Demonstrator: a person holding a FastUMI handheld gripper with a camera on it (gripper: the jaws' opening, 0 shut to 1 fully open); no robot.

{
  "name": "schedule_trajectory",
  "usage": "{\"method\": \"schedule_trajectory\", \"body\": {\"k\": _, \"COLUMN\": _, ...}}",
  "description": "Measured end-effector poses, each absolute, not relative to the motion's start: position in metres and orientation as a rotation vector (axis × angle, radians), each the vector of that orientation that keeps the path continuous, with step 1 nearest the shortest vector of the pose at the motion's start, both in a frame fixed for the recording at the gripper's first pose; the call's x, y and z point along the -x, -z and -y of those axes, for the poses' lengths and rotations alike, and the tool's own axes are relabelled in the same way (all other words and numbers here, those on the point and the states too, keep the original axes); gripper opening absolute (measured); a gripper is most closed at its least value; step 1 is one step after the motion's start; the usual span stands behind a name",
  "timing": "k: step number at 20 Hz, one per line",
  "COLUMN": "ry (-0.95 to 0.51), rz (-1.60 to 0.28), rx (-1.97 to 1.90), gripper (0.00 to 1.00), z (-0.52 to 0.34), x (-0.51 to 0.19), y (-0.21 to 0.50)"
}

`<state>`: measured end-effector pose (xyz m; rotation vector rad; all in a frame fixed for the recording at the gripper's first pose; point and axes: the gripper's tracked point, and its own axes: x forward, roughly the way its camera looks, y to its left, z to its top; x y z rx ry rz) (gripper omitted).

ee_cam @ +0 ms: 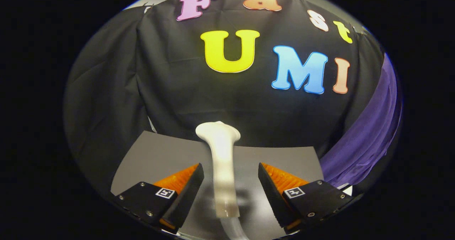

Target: Iron the clothes twice with a garment steamer, once on the left side and once on the right side.

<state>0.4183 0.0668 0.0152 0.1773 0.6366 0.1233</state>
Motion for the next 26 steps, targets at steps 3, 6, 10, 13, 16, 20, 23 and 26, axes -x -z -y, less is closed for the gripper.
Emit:
{"method": "schedule_trajectory", "body": {"k": 3, "ry": -0.142, "rz": -0.667, "rx": -0.249, "gripper": 0.95, "z": -0.079, "x": -0.437, "y": -0.006}}
{"method": "schedule_trajectory", "body": {"k": 6, "ry": -0.154, "rz": -0.722, "rx": -0.261, "gripper": 0.92, "z": -0.085, "x": -0.441, "y": 0.012}}
{"method": "schedule_trajectory", "body": {"k": 10, "ry": -0.161, "rz": -0.788, "rx": -0.343, "gripper": 0.87, "z": -0.084, "x": -0.441, "y": 0.033}}
{"method": "schedule_trajectory", "body": {"k": 13, "ry": -0.184, "rz": -0.803, "rx": -0.398, "gripper": 0.80, "z": -0.090, "x": -0.440, "y": 0.036}}
{"method": "schedule_trajectory", "body": {"k": 16, "ry": -0.194, "rz": -0.851, "rx": -0.427, "gripper": 0.67, "z": -0.096, "x": -0.439, "y": 0.045}}
{"method": "schedule_trajectory", "body": {"k": 20, "ry": -0.165, "rz": -0.804, "rx": -0.524, "gripper": 0.54, "z": -0.088, "x": -0.442, "y": 0.047}}
{"method": "schedule_trajectory", "body": {"k": 23, "ry": -0.172, "rz": -0.771, "rx": -0.570, "gripper": 0.48, "z": -0.088, "x": -0.442, "y": 0.045}}
{"method": "schedule_trajectory", "body": {"k": 26, "ry": -0.154, "rz": -0.760, "rx": -0.553, "gripper": 0.41, "z": -0.087, "x": -0.444, "y": 0.045}}
